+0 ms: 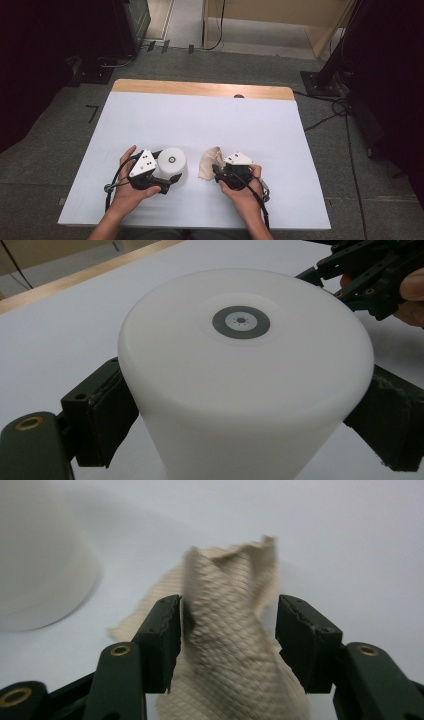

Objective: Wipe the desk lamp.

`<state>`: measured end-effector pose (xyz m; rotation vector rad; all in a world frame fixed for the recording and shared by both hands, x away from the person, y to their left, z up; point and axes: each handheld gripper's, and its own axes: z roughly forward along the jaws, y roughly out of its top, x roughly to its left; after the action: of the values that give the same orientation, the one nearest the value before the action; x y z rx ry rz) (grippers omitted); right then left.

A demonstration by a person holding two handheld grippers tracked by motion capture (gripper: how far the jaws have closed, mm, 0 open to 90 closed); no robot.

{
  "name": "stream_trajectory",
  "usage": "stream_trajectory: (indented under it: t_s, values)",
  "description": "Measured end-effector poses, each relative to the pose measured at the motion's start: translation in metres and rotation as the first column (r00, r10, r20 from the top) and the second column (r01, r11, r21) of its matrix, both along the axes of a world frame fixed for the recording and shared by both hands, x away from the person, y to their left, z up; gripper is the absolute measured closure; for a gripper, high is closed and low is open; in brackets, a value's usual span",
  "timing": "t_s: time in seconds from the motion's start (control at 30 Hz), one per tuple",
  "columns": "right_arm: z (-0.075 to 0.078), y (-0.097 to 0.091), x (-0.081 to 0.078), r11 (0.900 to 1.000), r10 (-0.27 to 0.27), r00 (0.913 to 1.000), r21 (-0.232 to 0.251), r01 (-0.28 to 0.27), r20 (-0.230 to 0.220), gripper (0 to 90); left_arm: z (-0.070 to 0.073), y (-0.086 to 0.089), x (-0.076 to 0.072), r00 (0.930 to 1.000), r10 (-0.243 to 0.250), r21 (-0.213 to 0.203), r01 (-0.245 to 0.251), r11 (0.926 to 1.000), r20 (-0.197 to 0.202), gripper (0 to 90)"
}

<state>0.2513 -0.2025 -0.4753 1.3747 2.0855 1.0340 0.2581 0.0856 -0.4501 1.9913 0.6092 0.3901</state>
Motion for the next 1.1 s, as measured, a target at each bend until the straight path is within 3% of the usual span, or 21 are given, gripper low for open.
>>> stream_trajectory:
  t_s: [0.1, 0.17, 0.3, 0.37, 0.43, 0.53, 0.6, 0.7, 0.77, 0.8, 0.97, 1.1]
  values:
    - [0.005, 0.005, -0.006, 0.9969, -0.079, 0.9968, -0.005, 0.079, 0.015, 39.8, 0.0, 0.0, 0.0, 1.0, -0.001, 0.001, 0.001, 1.0, 0.001, 8.5]
    - [0.011, 0.005, -0.011, 0.9955, -0.095, 0.9946, 0.002, 0.095, 0.042, 40.4, 0.0, 0.0, 0.0, 1.0, -0.001, 0.002, 0.001, 1.0, -0.001, 8.4]
    - [0.013, 0.006, -0.021, 0.9961, -0.084, 0.996, 0.029, 0.083, 0.031, 53.7, 0.0, 0.001, 0.001, 1.0, -0.004, 0.002, 0.004, 1.0, -0.002, 8.5]
    - [0.004, 0.007, -0.022, 0.9983, -0.058, 0.9983, -0.004, 0.058, -0.007, 55.7, 0.0, 0.001, 0.001, 1.0, -0.005, 0.002, 0.005, 1.0, -0.003, 8.4]
    - [-0.003, 0.005, -0.018, 0.9971, -0.07, 0.9974, -0.029, 0.07, -0.015, 56.5, 0.0, 0.0, 0.001, 1.0, -0.004, 0.001, 0.004, 1.0, -0.003, 8.4]
    - [-0.005, -0.001, -0.014, 0.998, -0.046, 0.9988, -0.045, 0.045, -0.019, 75.7, 0.0, 0.001, 0.001, 1.0, -0.005, 0.002, 0.005, 1.0, -0.002, 8.4]
    - [-0.002, -0.007, -0.011, 0.9991, -0.014, 0.9995, -0.04, 0.013, -0.03, 79.2, 0.0, 0.001, 0.001, 1.0, -0.005, 0.002, 0.005, 1.0, -0.002, 8.5]
    - [0.006, -0.013, -0.009, 0.9988, 0.001, 1.0, -0.049, 0.0, 0.003, 79.4, 0.0, 0.001, 0.001, 1.0, -0.006, -0.001, 0.006, 1.0, -0.002, 8.5]
    - [0.01, -0.011, -0.007, 0.9979, 0.054, 0.998, -0.038, -0.053, 0.031, 78.5, -0.001, 0.001, 0.0, 1.0, -0.007, -0.002, 0.007, 1.0, -0.001, 8.4]
    - [0.009, -0.006, -0.005, 0.9956, 0.087, 0.9958, -0.039, -0.086, 0.029, 77.3, -0.001, 0.001, 0.0, 1.0, -0.006, -0.002, 0.006, 1.0, -0.001, 8.5]
    - [-0.004, 0.016, 0.003, 0.9931, 0.114, 0.9933, -0.029, -0.113, 0.019, 72.1, -0.001, 0.002, 0.0, 1.0, -0.006, -0.004, 0.006, 1.0, -0.002, 8.5]
    - [-0.008, 0.027, 0.006, 0.9919, 0.12, 0.9927, 0.04, -0.12, 0.017, 65.0, -0.001, 0.002, 0.0, 1.0, -0.008, -0.007, 0.008, 0.9999, -0.002, 8.5]
